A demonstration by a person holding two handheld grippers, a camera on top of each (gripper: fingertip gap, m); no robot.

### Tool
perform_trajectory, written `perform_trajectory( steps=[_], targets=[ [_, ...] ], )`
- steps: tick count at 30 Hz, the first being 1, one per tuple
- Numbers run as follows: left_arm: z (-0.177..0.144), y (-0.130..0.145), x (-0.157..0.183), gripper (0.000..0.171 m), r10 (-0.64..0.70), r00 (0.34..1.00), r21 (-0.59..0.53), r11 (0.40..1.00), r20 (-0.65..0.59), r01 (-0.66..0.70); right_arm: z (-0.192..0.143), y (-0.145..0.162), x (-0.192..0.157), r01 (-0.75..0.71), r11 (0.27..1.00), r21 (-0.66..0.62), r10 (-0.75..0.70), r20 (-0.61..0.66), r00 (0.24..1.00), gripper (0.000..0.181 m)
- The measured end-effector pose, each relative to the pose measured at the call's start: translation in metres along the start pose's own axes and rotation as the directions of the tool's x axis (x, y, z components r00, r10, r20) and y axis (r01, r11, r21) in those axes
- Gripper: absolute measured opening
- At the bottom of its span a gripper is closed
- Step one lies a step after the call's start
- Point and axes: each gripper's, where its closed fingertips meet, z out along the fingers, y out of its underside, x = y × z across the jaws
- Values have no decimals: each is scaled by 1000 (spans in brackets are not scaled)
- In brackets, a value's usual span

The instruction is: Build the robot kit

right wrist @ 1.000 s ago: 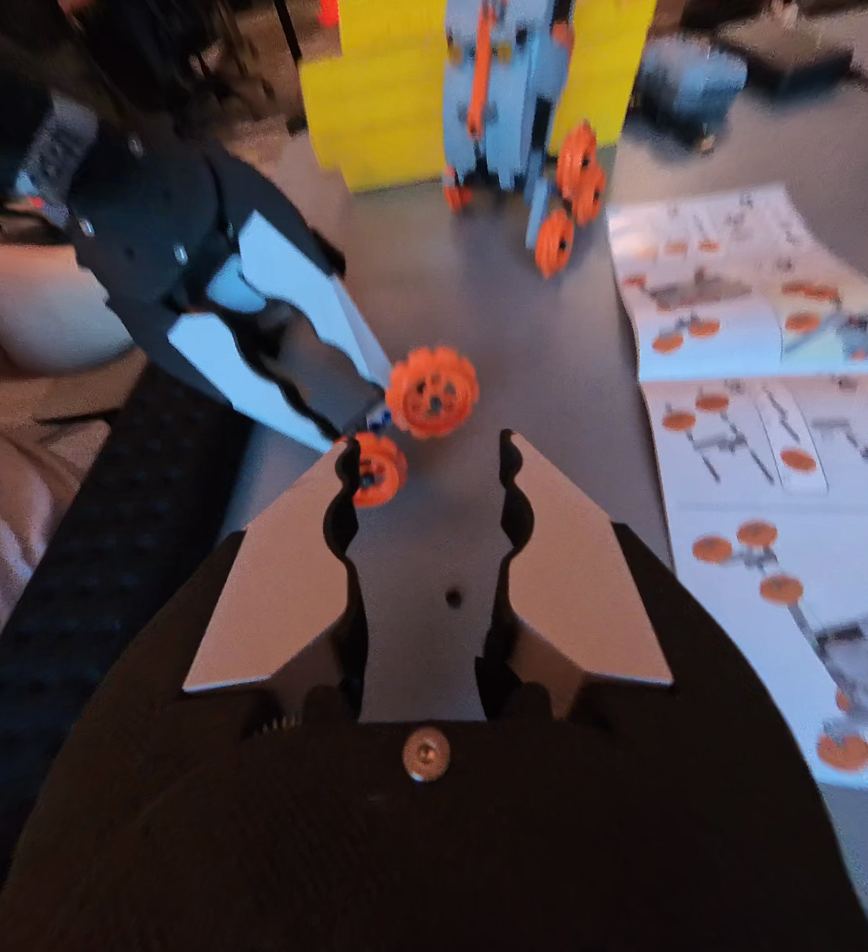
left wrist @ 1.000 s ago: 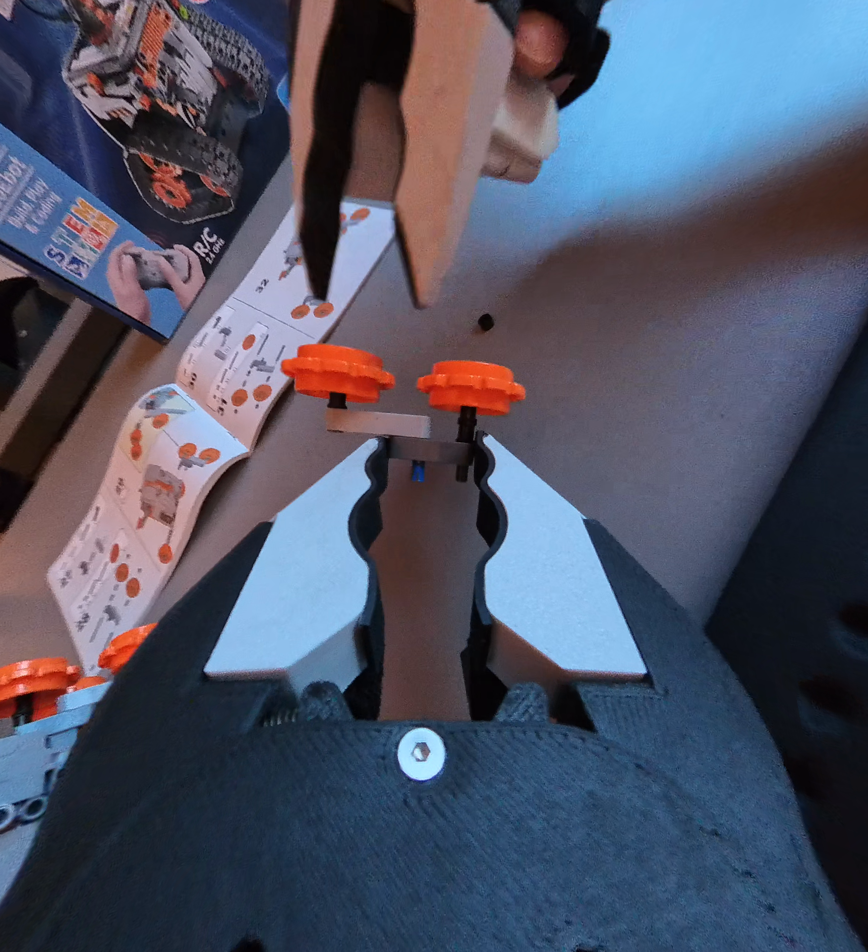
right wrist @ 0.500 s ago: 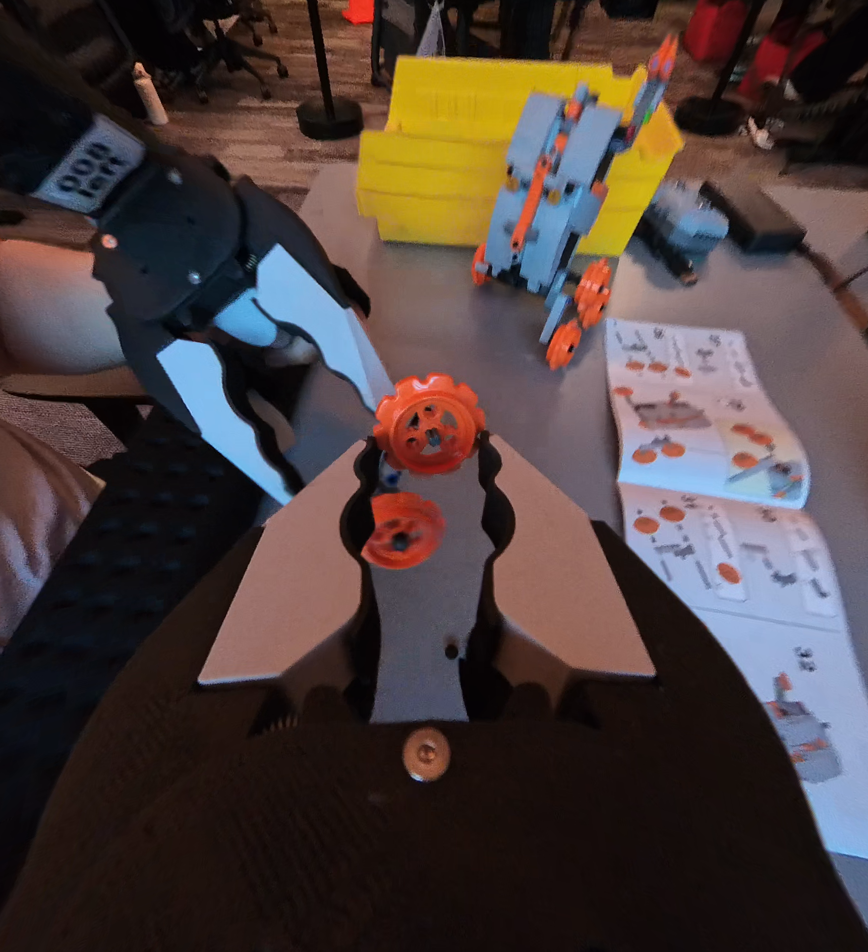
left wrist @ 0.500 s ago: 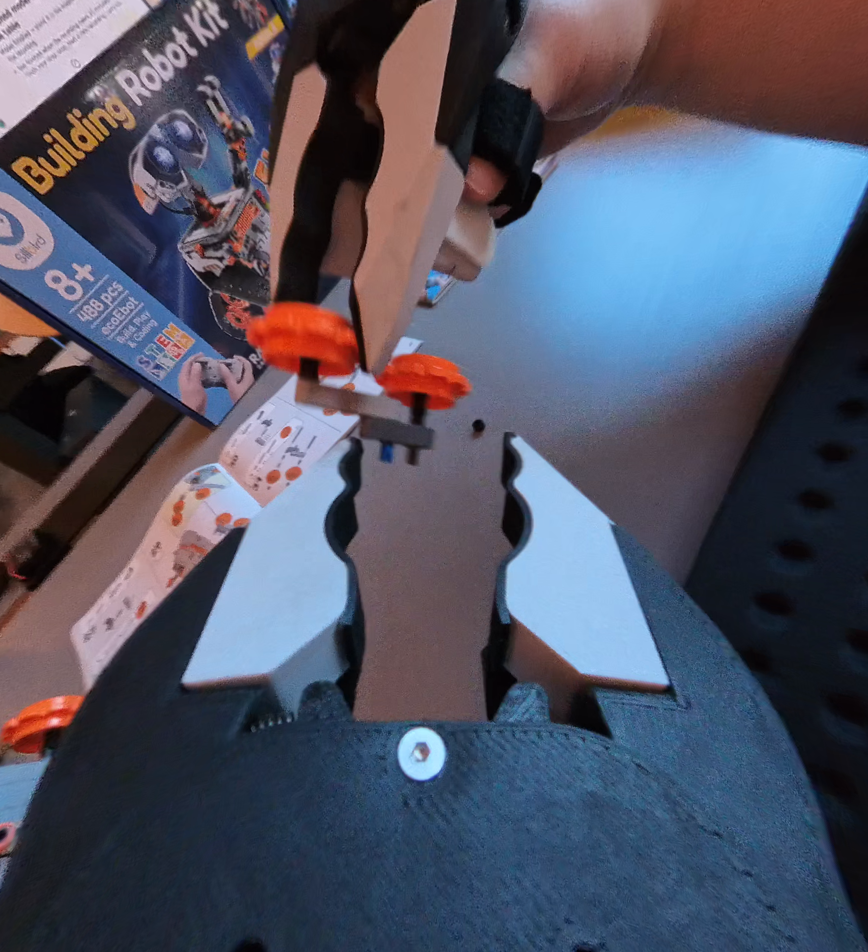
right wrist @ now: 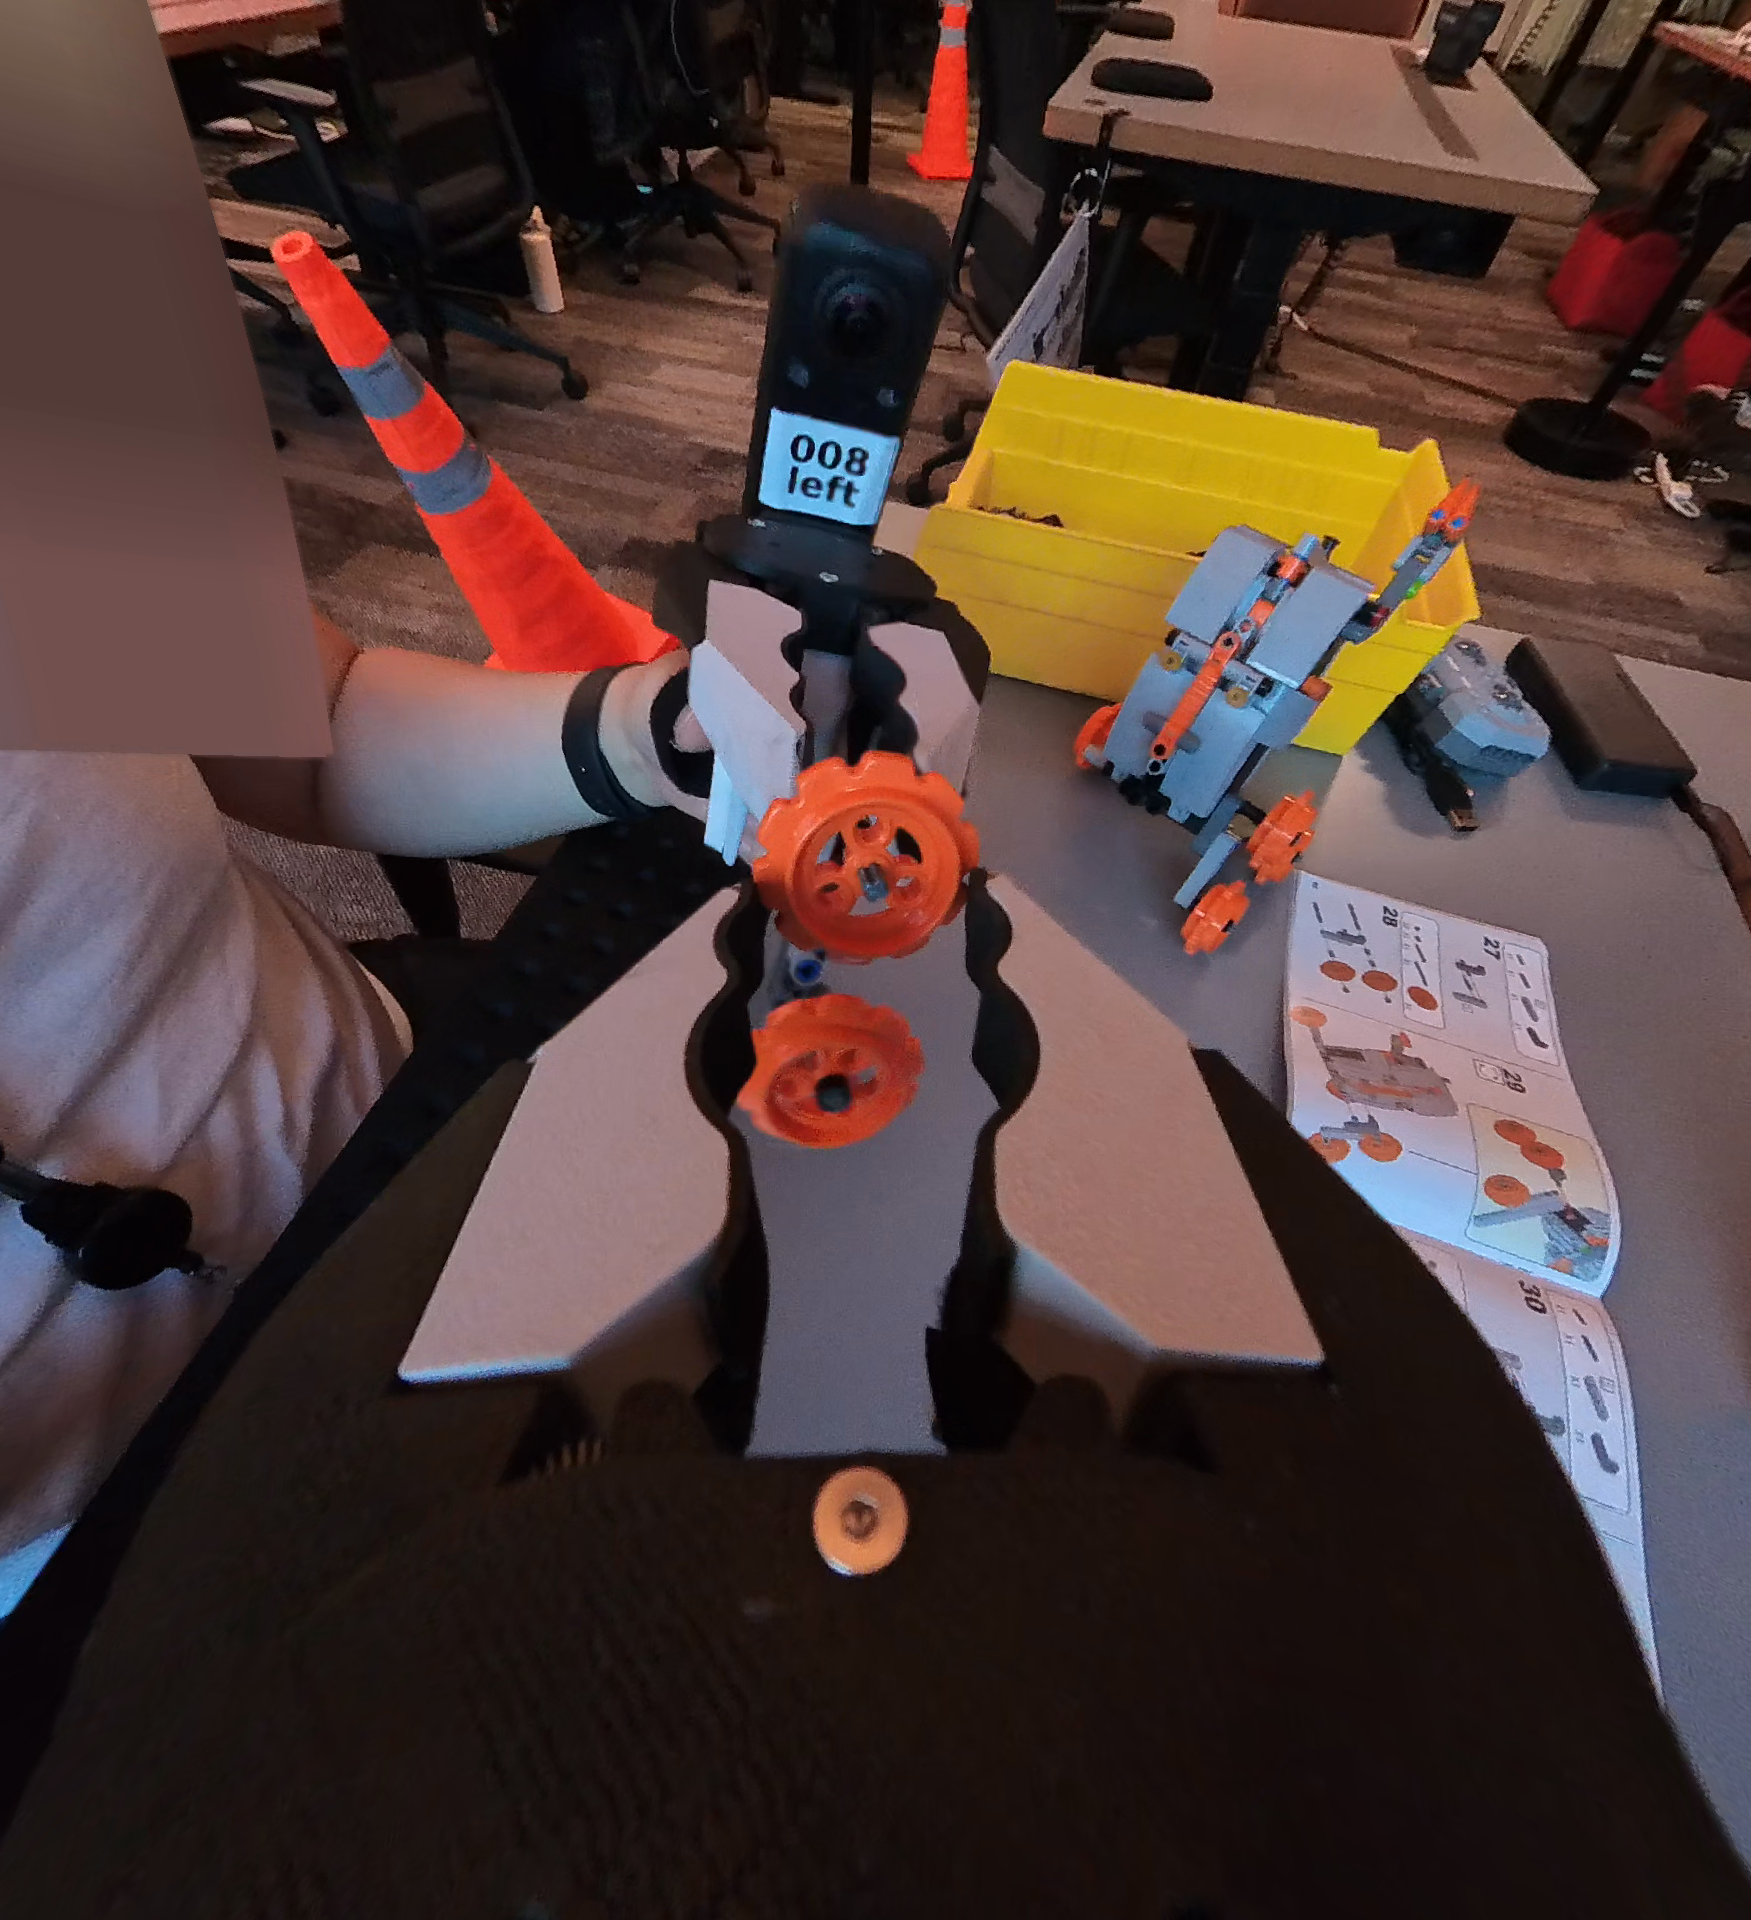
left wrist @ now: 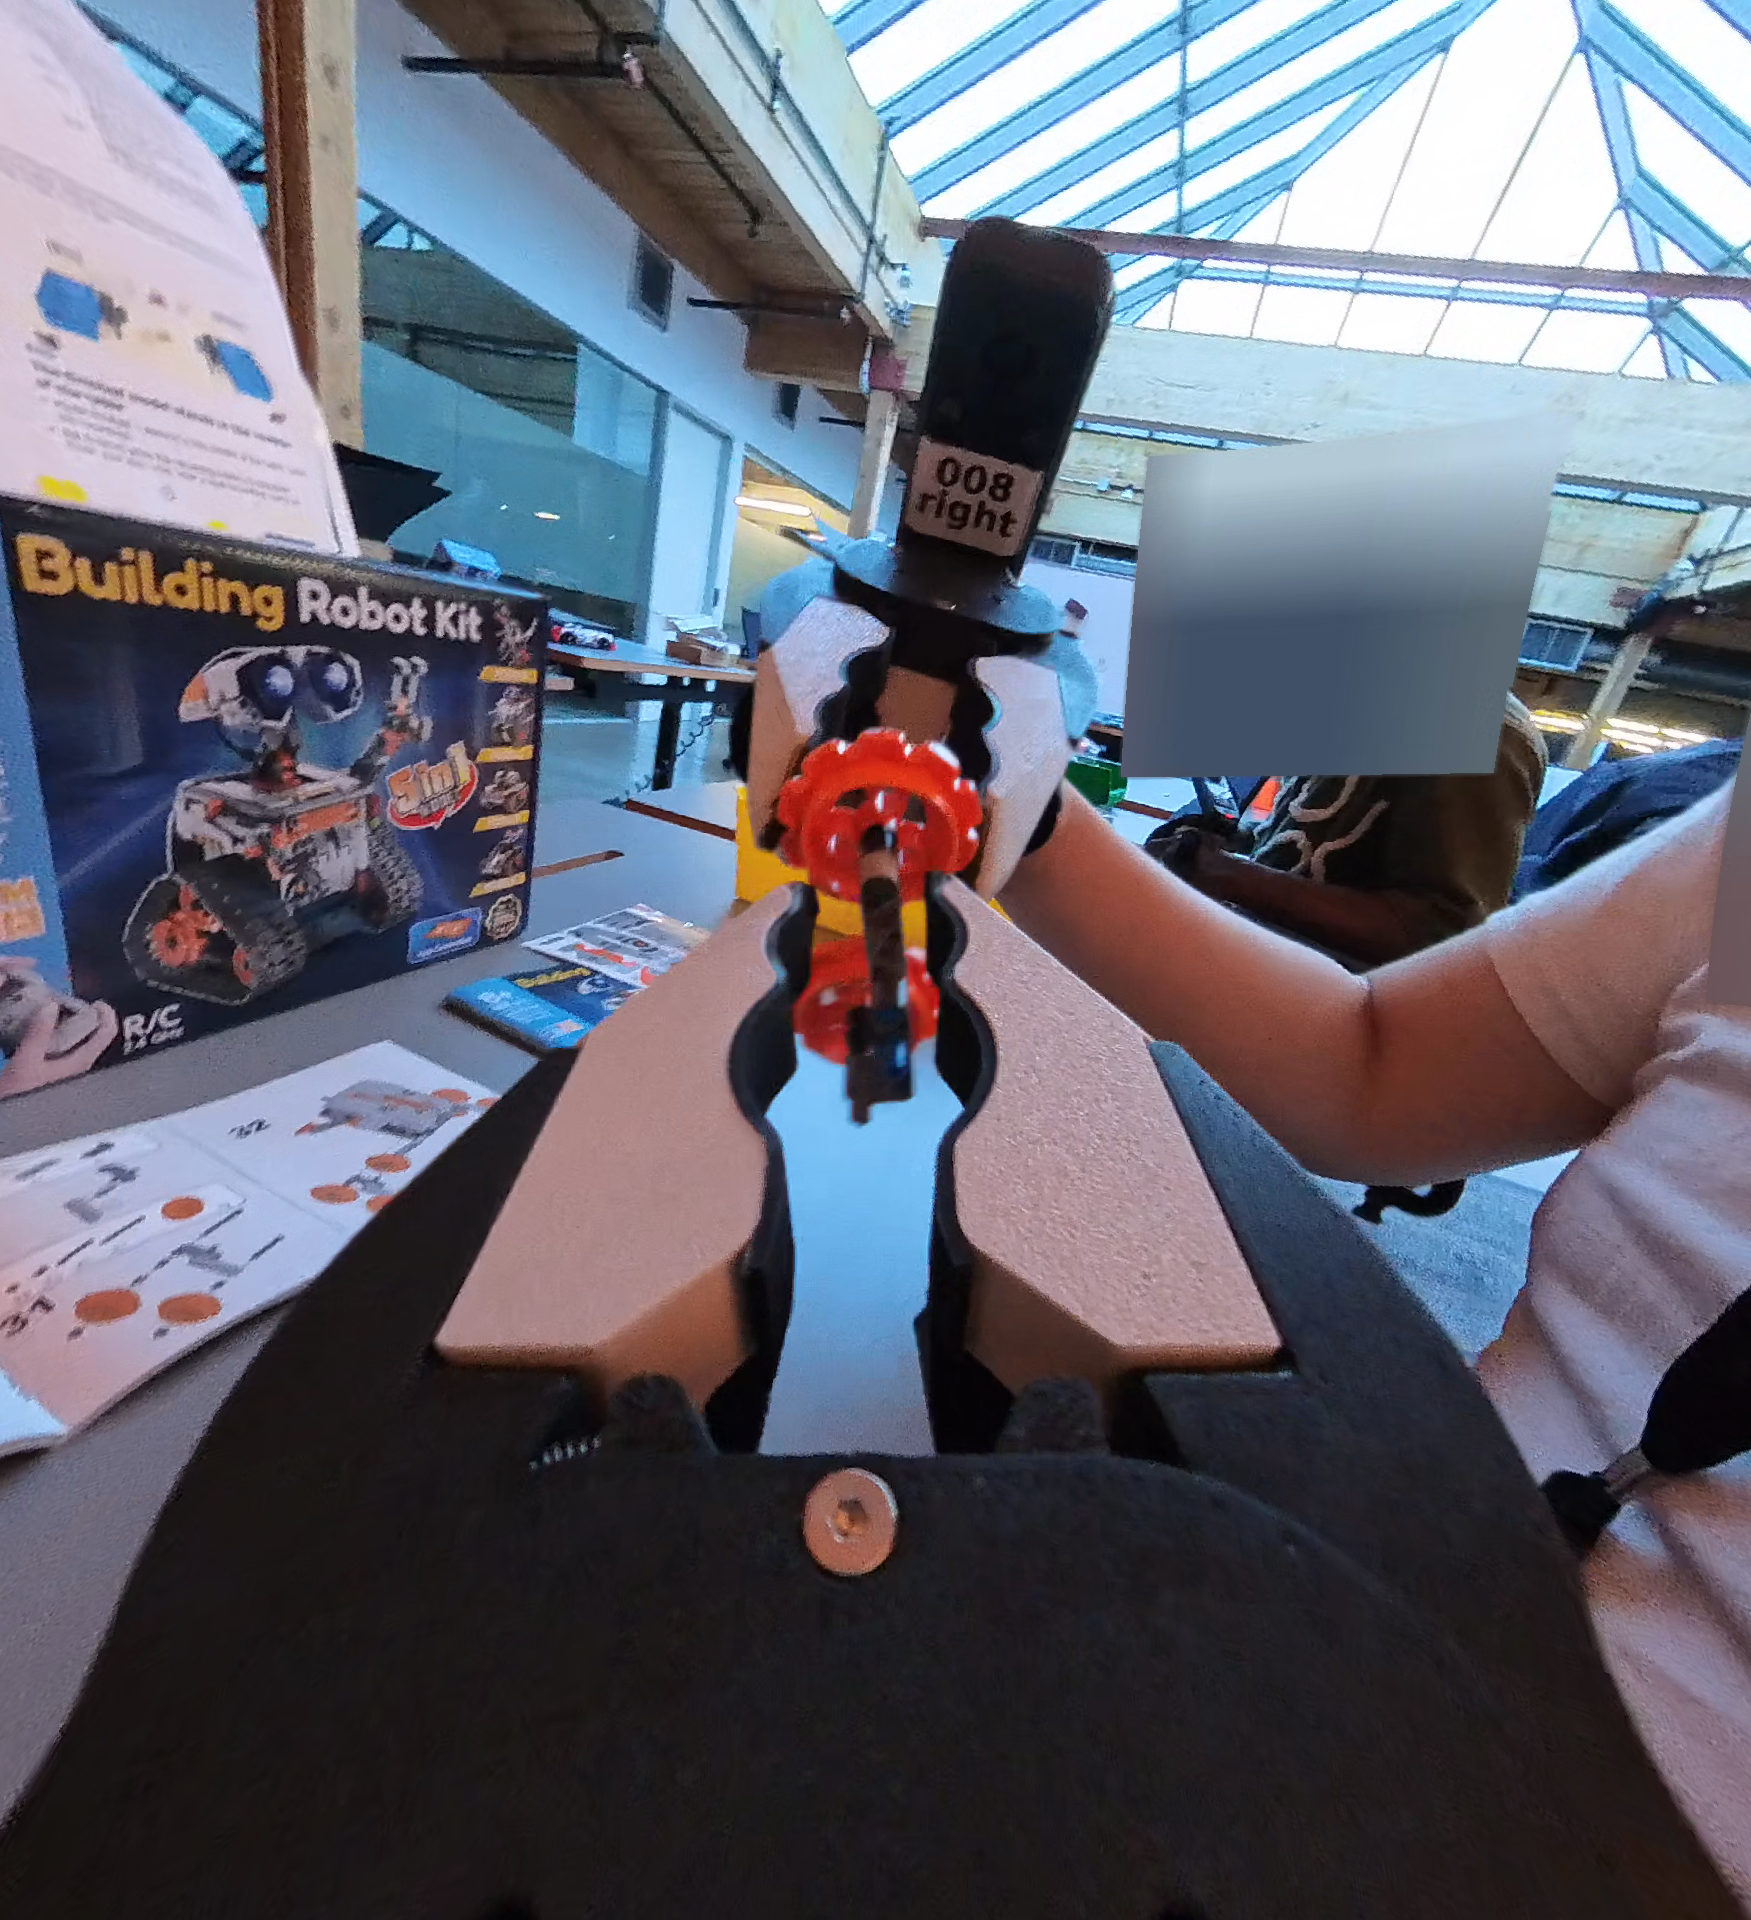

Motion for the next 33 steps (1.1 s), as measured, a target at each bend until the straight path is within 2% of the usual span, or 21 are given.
perform_trajectory(
  steps=[3,14,16,17,18,20,22,24,25,27,33],
  targets=[
    [3,1,2,6,19,1000,-10,1000,-12,-19,3,3,-2,5,1000,-26,-5,-3,1000,38],
    [-3,2,-3,5,-61,998,23,998,-27,62,5,2,2,-9,1000,-7,9,-15,1000,39],
    [-8,0,-6,5,-93,995,41,995,-30,94,-1,-3,3,-34,998,49,35,-11,999,60],
    [-11,0,-8,5,-105,994,45,993,-26,106,-7,-3,8,-53,996,76,56,-33,998,62],
    [-16,0,-11,5,-114,993,52,992,-21,115,-14,5,16,-74,994,77,79,-67,995,54],
    [-26,-3,-12,5,-131,991,81,988,-28,133,-23,50,34,-136,989,-51,127,-157,979,34],
    [-34,-6,-10,5,-157,986,110,980,-62,163,-20,113,36,-239,929,-284,191,-189,963,33],
    [-40,-10,-8,4,-191,976,142,969,-104,204,-12,157,21,-278,846,-455,228,-161,960,33],
    [-41,-12,-8,4,-204,971,156,962,-125,222,-10,172,19,-262,811,-523,203,-169,964,32],
    [-43,-14,-8,5,-211,968,165,958,-136,232,-9,191,21,-221,752,-621,134,-185,974,31],
    [-43,-10,-8,5,-207,970,154,962,-127,226,-8,208,27,-164,661,-733,81,-147,986,25]
  ],
)
